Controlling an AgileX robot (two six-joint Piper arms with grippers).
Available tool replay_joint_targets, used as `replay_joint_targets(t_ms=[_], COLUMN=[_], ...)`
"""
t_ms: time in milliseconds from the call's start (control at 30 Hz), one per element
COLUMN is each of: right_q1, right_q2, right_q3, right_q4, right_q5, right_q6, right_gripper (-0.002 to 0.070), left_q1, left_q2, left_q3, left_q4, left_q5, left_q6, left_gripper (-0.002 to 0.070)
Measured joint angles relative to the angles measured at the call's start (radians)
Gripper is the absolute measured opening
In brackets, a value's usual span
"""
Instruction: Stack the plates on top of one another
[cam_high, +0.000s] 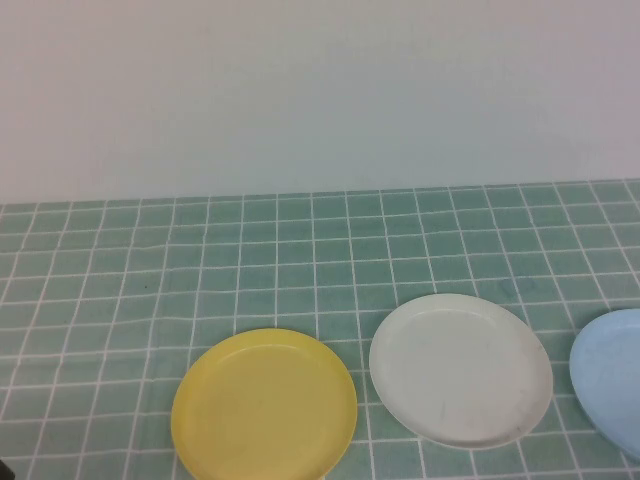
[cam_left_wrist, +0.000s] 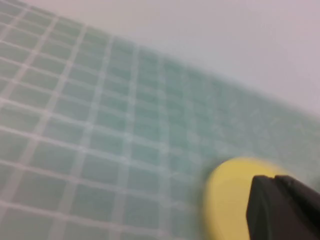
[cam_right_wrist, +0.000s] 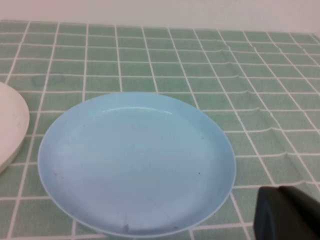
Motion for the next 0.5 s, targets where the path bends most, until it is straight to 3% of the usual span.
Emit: replay_joint_targets(t_ms=[33,167,233,333,500], right_q1=[0.0,0.0,0.0,0.0,0.0], right_q2=[0.0,0.0,0.0,0.0,0.0], right_q3=[0.0,0.0,0.0,0.0,0.0], right_q4=[0.0,0.0,0.0,0.0,0.0], right_q5=[0.0,0.0,0.0,0.0,0.0], right_q6=[0.0,0.0,0.0,0.0,0.0], right_gripper=[-0.0002,-0.0002,-0.0002,-0.0002,-0.0002], left_q1=[0.0,0.0,0.0,0.0,0.0], left_q2=[0.0,0.0,0.0,0.0,0.0], left_q3=[0.0,0.0,0.0,0.0,0.0], left_q4=[0.0,-0.347,-0.455,-0.542,-0.559], left_q5=[-0.007,-0.147,-0.207,-0.257,-0.307], left_q6=[0.0,0.0,0.0,0.0,0.002], left_gripper=[0.0,0.0,0.0,0.0,0.0])
